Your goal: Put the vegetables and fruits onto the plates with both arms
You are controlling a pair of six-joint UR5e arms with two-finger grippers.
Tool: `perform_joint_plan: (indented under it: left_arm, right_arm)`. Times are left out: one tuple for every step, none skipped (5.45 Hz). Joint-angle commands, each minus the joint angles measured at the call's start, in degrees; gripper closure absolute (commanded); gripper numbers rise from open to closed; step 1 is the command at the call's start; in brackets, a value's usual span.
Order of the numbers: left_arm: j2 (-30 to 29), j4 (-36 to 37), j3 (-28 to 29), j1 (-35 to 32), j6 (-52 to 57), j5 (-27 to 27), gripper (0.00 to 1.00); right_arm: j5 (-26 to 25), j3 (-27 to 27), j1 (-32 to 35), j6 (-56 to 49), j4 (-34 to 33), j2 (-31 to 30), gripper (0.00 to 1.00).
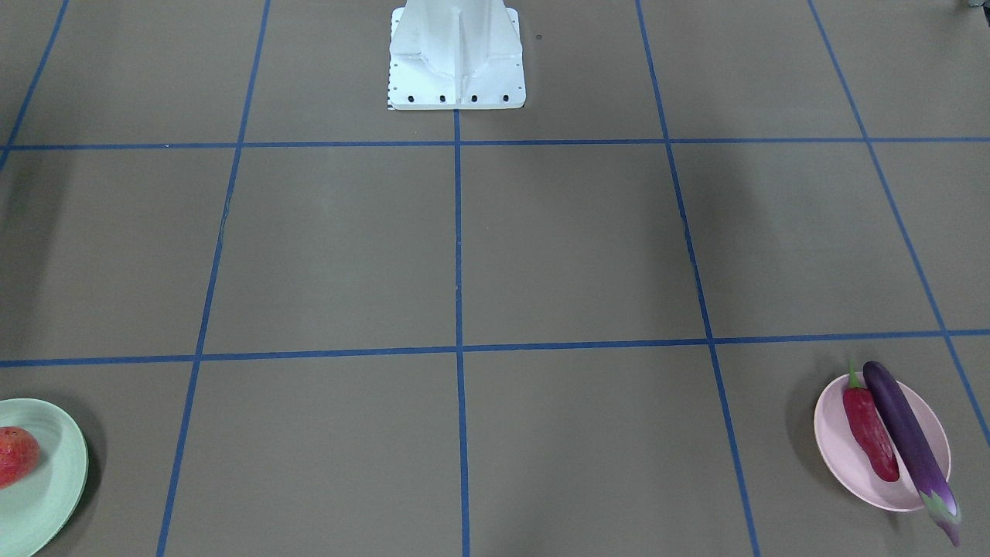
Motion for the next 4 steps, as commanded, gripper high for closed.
perform_joint_plan:
  left_arm:
    - [-0.2, -0.1, 0.1, 0.0, 0.1, 0.0, 0.00]
    - [-0.2, -0.2, -0.1, 0.0, 0.1, 0.0, 0.00]
    - [-0.2, -0.2, -0.1, 0.0, 0.1, 1.5, 0.00]
    - [-0.2, -0.2, -0.1, 0.0, 0.1, 1.8, 0.00]
  right_arm:
    - [0.1, -0.1, 0.0, -0.1, 0.0, 0.0, 0.00]
    - [0.1, -0.1, 0.0, -0.1, 0.0, 0.0, 0.00]
    - [0.1, -0.1, 0.0, 0.0, 0.0, 0.0, 0.00]
    - [0.1, 0.0, 0.0, 0.0, 0.0, 0.0, 0.00]
